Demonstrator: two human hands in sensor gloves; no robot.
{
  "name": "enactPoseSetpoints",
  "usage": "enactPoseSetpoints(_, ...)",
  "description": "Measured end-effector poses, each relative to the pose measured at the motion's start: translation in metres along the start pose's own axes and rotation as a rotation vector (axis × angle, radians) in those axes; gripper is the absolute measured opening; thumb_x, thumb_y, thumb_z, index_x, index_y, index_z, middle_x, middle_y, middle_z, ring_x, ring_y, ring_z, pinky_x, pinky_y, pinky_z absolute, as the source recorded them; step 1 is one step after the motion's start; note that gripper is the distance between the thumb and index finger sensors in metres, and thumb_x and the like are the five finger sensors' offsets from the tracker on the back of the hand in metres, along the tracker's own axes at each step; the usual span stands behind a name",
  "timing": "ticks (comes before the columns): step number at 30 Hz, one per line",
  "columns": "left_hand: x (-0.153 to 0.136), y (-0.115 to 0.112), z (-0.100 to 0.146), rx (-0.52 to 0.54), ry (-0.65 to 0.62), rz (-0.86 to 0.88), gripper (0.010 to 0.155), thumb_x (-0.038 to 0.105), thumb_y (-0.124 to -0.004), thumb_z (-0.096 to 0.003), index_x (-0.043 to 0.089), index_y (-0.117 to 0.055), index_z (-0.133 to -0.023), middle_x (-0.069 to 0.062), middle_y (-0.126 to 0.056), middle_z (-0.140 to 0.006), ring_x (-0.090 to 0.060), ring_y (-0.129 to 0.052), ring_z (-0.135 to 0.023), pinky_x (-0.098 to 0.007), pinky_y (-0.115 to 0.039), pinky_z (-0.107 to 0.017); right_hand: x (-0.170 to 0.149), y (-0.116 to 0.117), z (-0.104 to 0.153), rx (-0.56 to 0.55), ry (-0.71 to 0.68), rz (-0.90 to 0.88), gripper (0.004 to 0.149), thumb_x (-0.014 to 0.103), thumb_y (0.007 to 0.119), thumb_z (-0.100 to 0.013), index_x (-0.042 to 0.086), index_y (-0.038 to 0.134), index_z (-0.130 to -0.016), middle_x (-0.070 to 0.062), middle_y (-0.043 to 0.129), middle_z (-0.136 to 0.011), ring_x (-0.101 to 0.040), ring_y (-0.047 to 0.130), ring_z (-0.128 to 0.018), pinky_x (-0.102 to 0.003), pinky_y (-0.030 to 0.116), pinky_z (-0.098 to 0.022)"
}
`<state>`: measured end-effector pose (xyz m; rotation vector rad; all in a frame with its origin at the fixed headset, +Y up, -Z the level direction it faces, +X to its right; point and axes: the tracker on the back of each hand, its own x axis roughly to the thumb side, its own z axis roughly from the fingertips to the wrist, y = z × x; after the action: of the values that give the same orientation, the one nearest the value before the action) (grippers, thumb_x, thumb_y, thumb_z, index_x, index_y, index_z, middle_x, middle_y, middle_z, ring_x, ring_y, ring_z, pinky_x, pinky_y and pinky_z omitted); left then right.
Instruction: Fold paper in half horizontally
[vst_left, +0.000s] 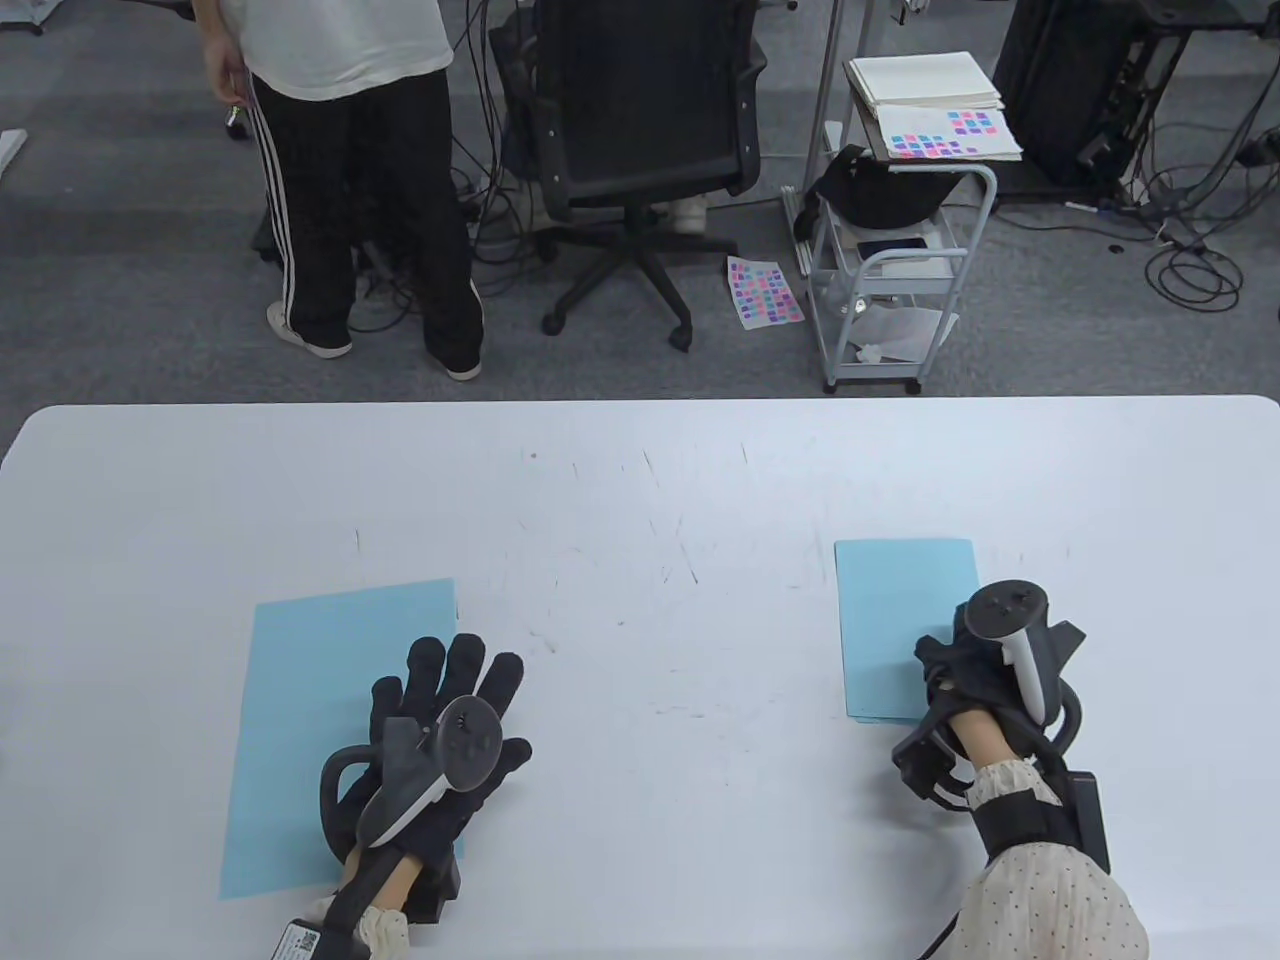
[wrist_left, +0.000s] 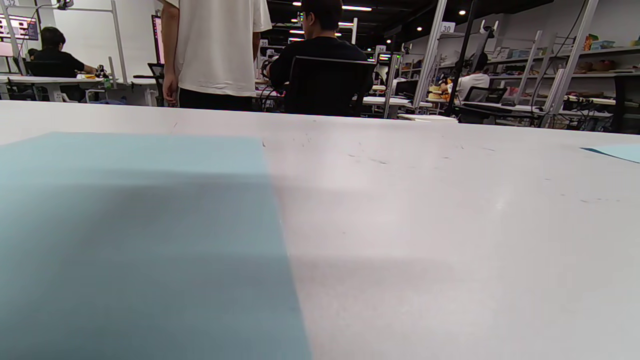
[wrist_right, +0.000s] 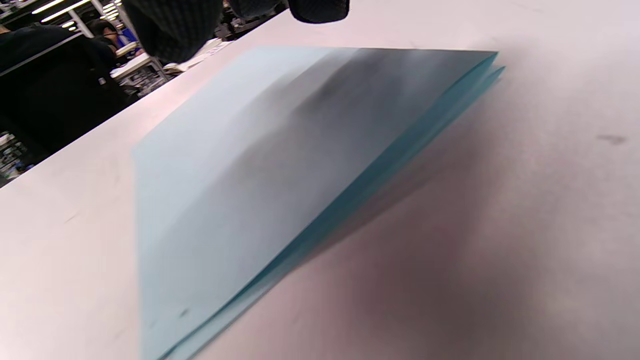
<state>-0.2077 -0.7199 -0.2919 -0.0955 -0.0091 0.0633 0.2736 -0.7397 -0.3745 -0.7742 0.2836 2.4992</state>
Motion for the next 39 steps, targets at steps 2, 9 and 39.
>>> enactPoseSetpoints(2, 0.000, 0.000, 0.000, -0.004, -0.001, 0.003, 0.077, 0.066, -0.062, -0.0334, 0.060, -0.028, -0.102, 0.020, -0.019, -0.121, -0.019, -0.016, -0.117, -0.055, -0.030, -0.089, 0.008, 0.004, 0.012, 0.015, -0.067, 0.021, 0.071, 0.041, 0.070, -0.048, 0.025, 0.037, -0.109, -0.008, 0.034, -0.117, -0.044, 0.019, -0.106, -0.069, 0.015, -0.071)
enactPoseSetpoints(9, -0.001, 0.000, 0.001, -0.010, 0.000, 0.012, 0.077, 0.066, -0.062, -0.0334, 0.060, -0.028, -0.102, 0.020, -0.019, -0.121, -0.019, -0.016, -0.117, -0.055, -0.030, -0.089, 0.026, 0.026, 0.058, 0.045, -0.300, 0.098, 0.071, 0.044, 0.070, -0.048, 0.030, 0.037, -0.109, -0.006, 0.028, -0.119, -0.044, 0.012, -0.106, -0.069, 0.012, -0.070)
enactPoseSetpoints(39, -0.063, -0.012, -0.016, -0.137, 0.196, -0.058, 0.070, 0.046, -0.073, -0.0413, 0.063, -0.036, -0.098, 0.022, -0.034, -0.119, -0.016, -0.038, -0.117, -0.053, -0.042, -0.087, 0.017, 0.076, 0.125, -0.054, -0.683, 0.411, 0.070, 0.050, 0.070, -0.045, 0.040, 0.037, -0.107, -0.001, 0.021, -0.120, -0.041, 0.002, -0.105, -0.069, 0.008, -0.070)
